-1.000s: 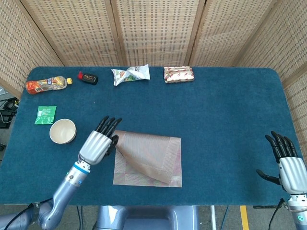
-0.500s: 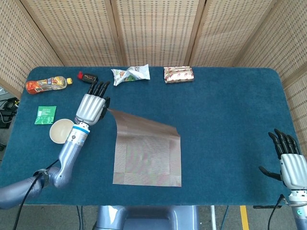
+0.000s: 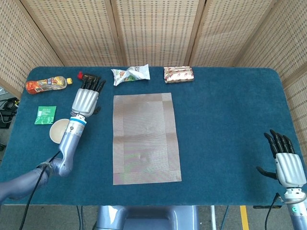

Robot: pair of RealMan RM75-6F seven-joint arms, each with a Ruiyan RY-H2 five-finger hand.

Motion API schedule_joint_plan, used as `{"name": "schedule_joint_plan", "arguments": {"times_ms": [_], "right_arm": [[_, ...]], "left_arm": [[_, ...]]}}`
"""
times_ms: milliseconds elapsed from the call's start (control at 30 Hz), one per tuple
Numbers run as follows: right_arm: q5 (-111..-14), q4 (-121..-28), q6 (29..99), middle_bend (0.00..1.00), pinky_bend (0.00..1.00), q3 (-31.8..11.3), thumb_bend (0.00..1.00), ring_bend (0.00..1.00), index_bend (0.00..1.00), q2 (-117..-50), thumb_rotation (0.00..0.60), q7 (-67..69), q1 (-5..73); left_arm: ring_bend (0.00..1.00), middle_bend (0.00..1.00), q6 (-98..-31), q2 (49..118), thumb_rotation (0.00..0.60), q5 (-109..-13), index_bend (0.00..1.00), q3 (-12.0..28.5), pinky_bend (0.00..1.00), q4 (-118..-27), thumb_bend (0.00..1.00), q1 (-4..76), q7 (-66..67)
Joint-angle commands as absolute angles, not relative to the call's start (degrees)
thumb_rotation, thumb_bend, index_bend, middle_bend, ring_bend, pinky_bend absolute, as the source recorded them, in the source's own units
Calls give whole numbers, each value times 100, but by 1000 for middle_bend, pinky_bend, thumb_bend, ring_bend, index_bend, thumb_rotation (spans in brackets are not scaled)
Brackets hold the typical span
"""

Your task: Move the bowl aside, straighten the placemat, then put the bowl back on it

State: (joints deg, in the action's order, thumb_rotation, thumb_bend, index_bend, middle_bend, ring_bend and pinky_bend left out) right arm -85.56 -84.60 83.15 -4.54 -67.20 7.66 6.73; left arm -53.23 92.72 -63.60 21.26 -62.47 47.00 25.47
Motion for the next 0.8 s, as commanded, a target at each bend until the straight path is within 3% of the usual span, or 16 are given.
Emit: {"name": "schedule_joint_plan", "arguments": {"times_ms": [33,233,567,800], "right_arm": [[-8565,-8449,8310,0,0,-445,68,0,24,-6732,600,755,676],[-8685,-8485,8376,0,0,-395,68,0,24,-6740,600,706,661],[-8844,-8510,8392,0,0,-304,68,0,24,-6779,600,625,665],[-8947,-8518,8407,0,0,-252,64,0,24,-6816,600,560,674]], "left_arm": [[0,0,-5505,9098,600,-6489,38,2005,0,-6429,245,4546,2299],[0,0,-6291,8621,600,-6911,76,1649,0,-7197,246,4001,2186],[0,0,-7947,7831,600,-7494,75,716,0,-8806,245,2594,2433],[0,0,-8742,7652,600,-7937,76,117,0,-9029,245,1780,2145]]}}
